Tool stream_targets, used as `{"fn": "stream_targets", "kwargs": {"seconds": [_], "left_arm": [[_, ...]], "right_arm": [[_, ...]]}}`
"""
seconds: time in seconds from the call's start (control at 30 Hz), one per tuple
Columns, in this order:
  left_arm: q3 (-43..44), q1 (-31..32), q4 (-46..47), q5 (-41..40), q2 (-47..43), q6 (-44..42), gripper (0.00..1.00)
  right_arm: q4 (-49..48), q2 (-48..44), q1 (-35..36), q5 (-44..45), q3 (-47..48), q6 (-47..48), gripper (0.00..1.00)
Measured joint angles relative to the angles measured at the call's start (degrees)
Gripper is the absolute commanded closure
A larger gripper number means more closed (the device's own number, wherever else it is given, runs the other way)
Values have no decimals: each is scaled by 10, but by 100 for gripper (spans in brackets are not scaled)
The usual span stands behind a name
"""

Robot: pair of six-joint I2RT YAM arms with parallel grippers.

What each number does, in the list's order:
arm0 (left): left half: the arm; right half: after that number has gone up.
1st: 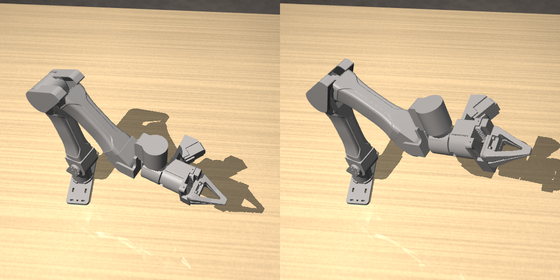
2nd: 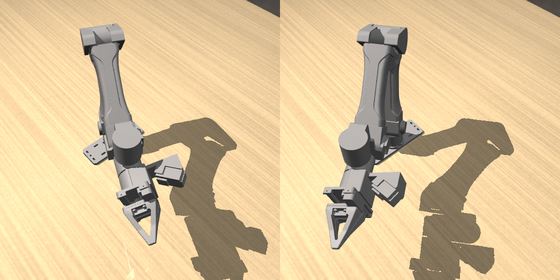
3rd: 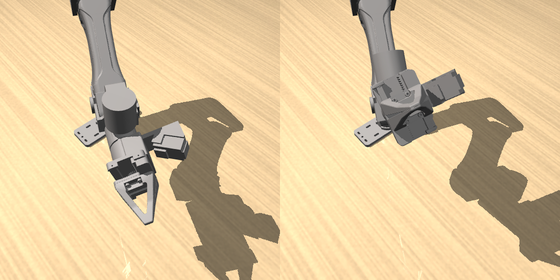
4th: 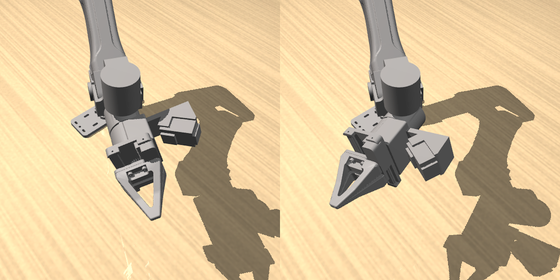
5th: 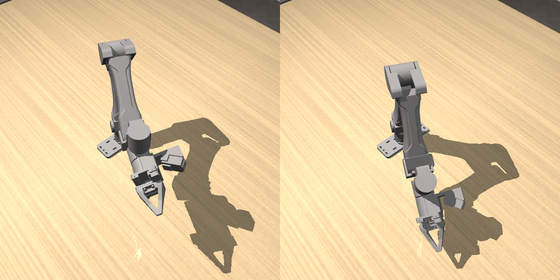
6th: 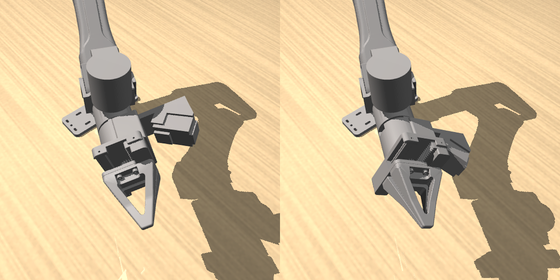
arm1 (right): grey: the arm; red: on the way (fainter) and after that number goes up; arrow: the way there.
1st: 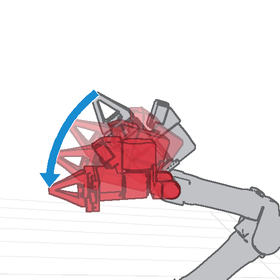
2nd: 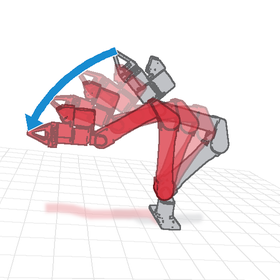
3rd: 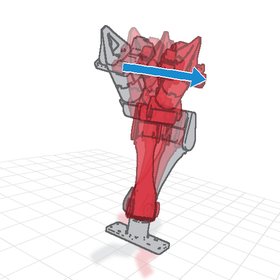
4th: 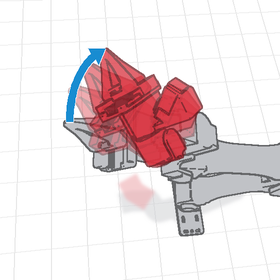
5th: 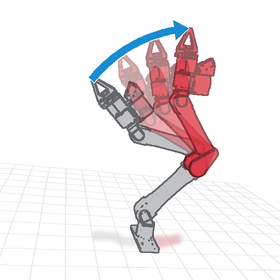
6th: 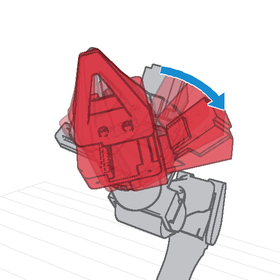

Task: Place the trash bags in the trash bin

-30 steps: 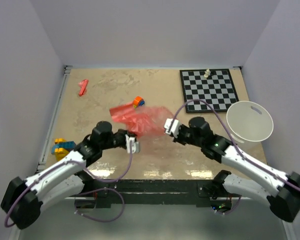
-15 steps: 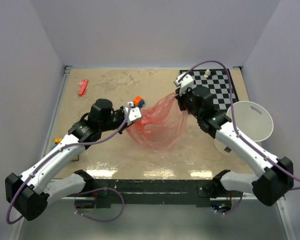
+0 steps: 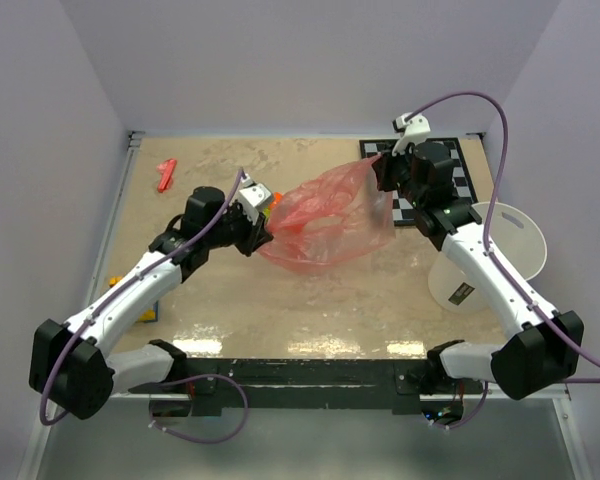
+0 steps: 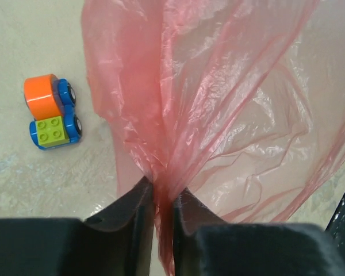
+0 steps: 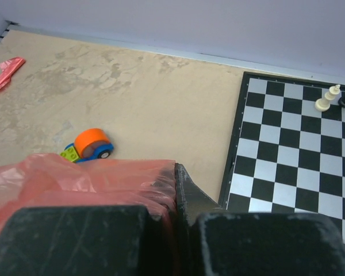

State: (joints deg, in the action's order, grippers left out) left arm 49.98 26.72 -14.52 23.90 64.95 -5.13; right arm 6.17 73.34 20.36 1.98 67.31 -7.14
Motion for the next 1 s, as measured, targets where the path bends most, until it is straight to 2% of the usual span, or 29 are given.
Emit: {"fn": "stream_targets", "kwargs": {"seconds": [0.03, 0.1, 0.13, 0.17, 0.2, 0.23, 0.3, 0.37, 0.4, 0.5, 0.6, 0.8, 0.93, 1.0], "left_arm": [[0, -1, 12, 3, 14, 5, 97], [2, -4, 28, 9, 35, 13, 97], [5, -5, 29, 11, 42, 13, 93], [14, -5, 28, 12, 46, 11, 83], [28, -6, 27, 12, 50, 8, 82], [45, -6, 26, 12, 52, 0, 82], [95, -6, 20, 19, 54, -22, 89], [130, -7, 20, 29, 52, -44, 88], [148, -7, 20, 34, 50, -61, 82], [165, -7, 19, 45, 33, -113, 76], [165, -7, 10, 49, 27, -156, 65], [166, 3, -2, 25, 54, -223, 61], [144, 41, 32, -50, 42, -267, 60], [123, 67, 51, -86, 27, -295, 70]], "right_arm": [[3, 0, 0, -2, 0, -3, 100], [5, 0, 0, -5, 0, -5, 100], [5, 0, 0, -5, 0, -5, 100], [5, 0, 0, -6, 0, -5, 100], [5, 0, 0, -6, 0, -5, 100], [6, 0, 0, -6, 0, -5, 100], [9, 0, 0, -4, 0, -5, 100], [13, 1, 0, -2, 0, -4, 100], [16, 2, 0, 0, 0, -4, 100], [21, 13, 0, 0, 4, -2, 100], [24, 40, 0, 0, 22, 1, 100], [32, 94, 0, -2, 56, 8, 100], [34, 101, 0, -2, 61, 8, 100], [33, 101, 0, -2, 61, 8, 100]]}}
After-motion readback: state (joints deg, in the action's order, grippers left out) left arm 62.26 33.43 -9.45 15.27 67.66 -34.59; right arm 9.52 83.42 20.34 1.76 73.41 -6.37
